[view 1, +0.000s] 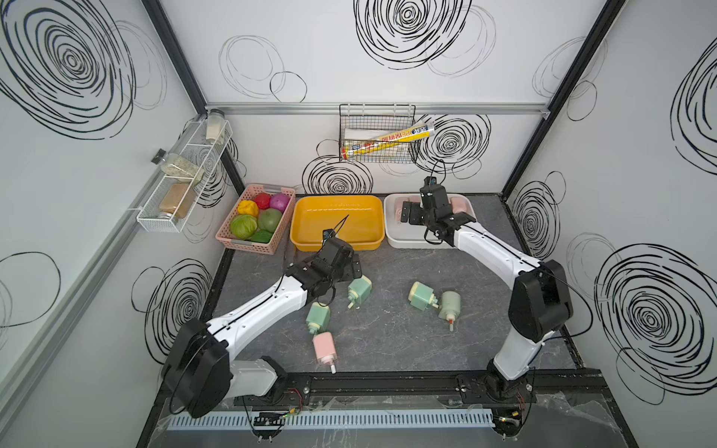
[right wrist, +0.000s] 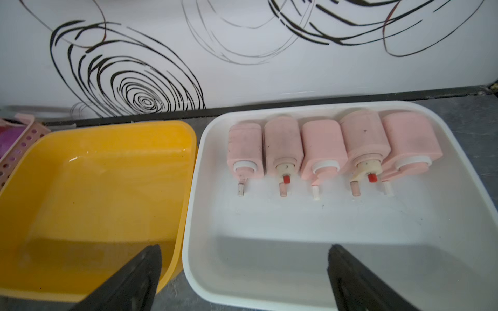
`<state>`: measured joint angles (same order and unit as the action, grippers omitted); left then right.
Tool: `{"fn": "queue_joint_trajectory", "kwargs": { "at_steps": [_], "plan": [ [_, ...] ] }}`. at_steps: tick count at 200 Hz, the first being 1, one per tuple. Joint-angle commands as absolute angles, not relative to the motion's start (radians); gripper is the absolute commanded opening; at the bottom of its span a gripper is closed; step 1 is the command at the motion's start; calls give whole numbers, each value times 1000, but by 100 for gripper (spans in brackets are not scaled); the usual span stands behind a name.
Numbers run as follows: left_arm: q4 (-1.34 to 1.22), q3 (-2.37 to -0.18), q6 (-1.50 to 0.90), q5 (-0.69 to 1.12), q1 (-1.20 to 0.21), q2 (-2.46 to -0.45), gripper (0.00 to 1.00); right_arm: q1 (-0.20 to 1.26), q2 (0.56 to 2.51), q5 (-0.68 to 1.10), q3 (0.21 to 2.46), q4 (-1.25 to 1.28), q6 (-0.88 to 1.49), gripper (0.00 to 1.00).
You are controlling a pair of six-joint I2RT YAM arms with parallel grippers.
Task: Place the pencil sharpeners by color into the storage box
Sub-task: Place the pencil sharpener in the storage box, then pick up the pencil sharpener from the center of the board.
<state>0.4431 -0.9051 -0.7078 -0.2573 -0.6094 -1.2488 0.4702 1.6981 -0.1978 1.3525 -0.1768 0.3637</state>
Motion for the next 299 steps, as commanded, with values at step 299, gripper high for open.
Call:
{"fn": "queue_joint_trajectory", "kwargs": {
  "at_steps": [299],
  "plan": [
    [913,-928,-864,-400,-218,-909,99,1463,1656,-367,947,175,516,99]
  ]
}}
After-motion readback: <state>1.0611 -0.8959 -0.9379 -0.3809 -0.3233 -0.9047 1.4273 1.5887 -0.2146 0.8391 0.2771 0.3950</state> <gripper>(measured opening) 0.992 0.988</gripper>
